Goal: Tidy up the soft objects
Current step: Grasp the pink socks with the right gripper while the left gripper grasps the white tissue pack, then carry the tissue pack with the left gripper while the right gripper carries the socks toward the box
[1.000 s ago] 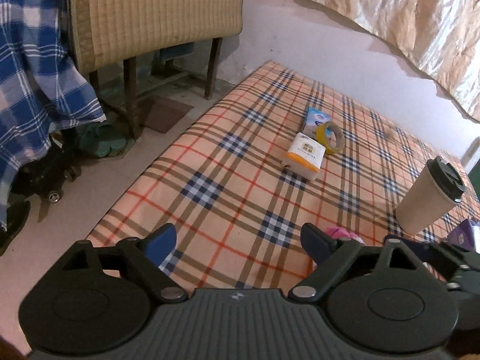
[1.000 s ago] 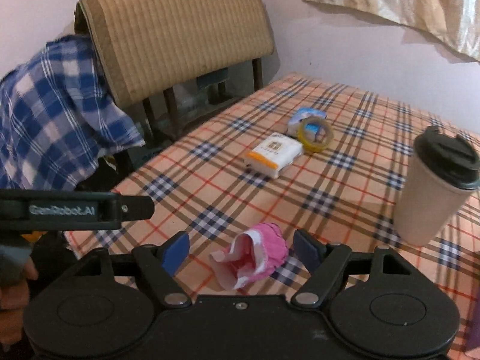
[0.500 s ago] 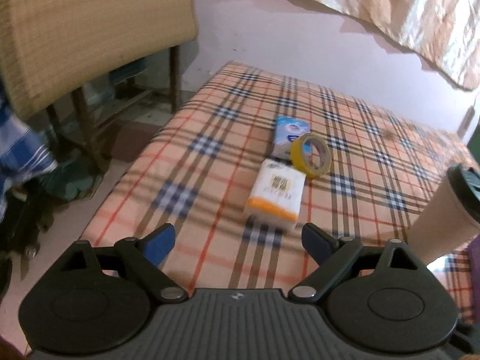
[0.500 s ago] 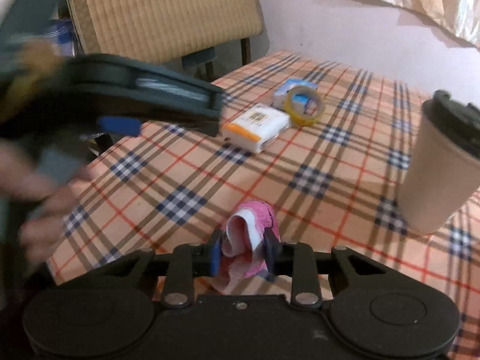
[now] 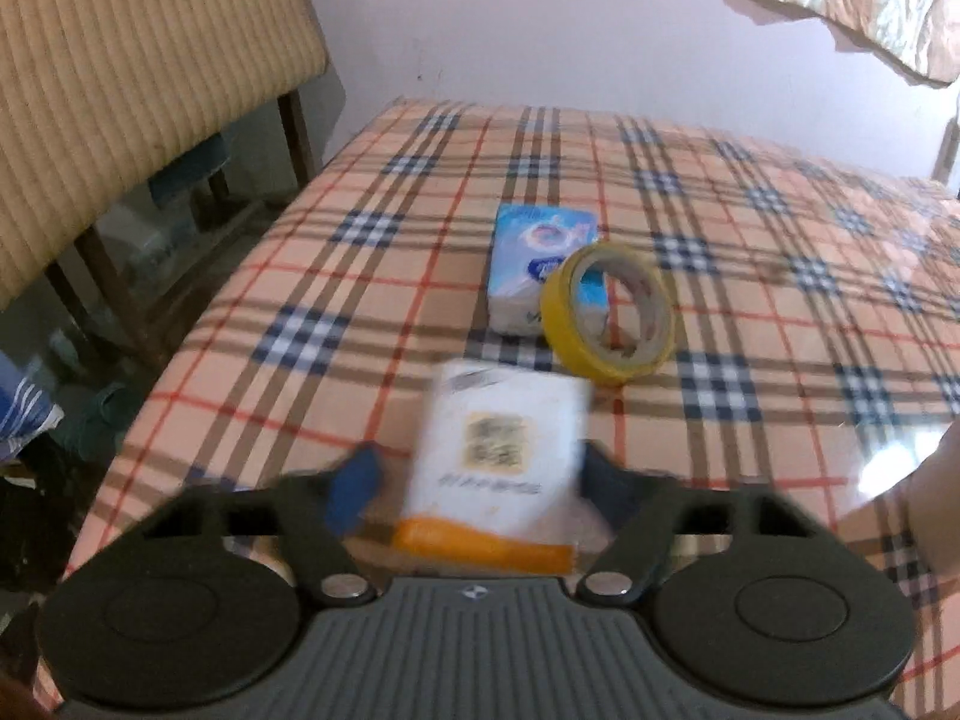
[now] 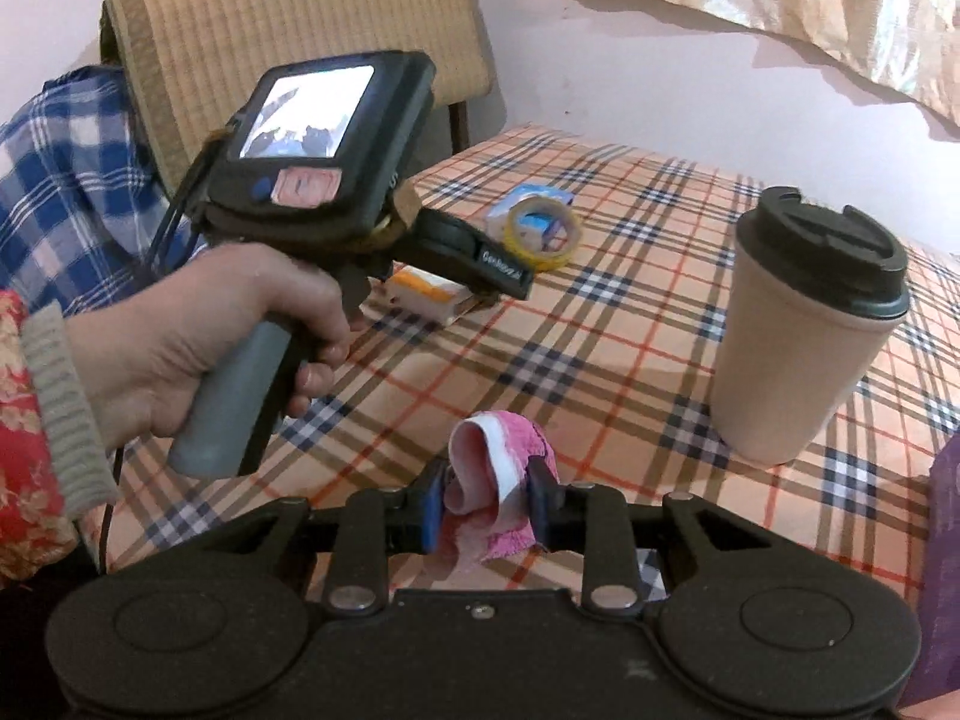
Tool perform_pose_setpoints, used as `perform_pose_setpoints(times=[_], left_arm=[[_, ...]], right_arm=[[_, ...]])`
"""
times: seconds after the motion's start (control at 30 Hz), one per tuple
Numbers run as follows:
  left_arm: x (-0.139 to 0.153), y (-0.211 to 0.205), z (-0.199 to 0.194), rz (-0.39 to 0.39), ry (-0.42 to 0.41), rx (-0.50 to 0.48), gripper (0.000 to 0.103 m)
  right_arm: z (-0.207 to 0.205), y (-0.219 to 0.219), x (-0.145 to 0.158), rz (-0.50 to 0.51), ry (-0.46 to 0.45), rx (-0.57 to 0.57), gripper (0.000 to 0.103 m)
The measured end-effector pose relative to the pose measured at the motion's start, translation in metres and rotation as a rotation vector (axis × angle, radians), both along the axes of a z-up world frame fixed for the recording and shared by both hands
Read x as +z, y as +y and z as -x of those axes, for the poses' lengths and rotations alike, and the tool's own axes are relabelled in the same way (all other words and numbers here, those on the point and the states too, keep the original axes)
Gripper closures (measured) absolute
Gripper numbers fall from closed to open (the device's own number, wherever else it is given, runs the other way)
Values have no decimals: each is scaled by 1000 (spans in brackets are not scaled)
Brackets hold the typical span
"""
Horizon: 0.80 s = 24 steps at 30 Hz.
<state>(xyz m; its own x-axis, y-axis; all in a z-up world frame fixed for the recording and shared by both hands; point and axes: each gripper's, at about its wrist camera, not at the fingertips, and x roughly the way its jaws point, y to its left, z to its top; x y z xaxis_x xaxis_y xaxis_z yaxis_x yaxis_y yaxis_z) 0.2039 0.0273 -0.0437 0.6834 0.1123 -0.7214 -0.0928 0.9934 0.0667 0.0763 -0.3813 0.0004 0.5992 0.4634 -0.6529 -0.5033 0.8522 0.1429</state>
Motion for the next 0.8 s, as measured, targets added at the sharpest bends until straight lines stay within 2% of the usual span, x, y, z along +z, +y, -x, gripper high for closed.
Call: perform_pose_setpoints(times=[0.13, 0.23, 0.53, 0.8], left_arm=[[8, -3, 13, 27, 12, -32, 53], [18, -1, 41, 44, 15, -21, 53], [73, -4, 120, 100, -44, 39, 52], [102, -20, 140, 102, -94, 35, 52]], right_arm=[[0, -3, 10, -13, -20, -15, 69], [0, -7, 22, -26, -43, -33, 69], [-5, -22, 62, -98, -87, -89, 69], [1, -33, 88, -123, -116, -118, 68]])
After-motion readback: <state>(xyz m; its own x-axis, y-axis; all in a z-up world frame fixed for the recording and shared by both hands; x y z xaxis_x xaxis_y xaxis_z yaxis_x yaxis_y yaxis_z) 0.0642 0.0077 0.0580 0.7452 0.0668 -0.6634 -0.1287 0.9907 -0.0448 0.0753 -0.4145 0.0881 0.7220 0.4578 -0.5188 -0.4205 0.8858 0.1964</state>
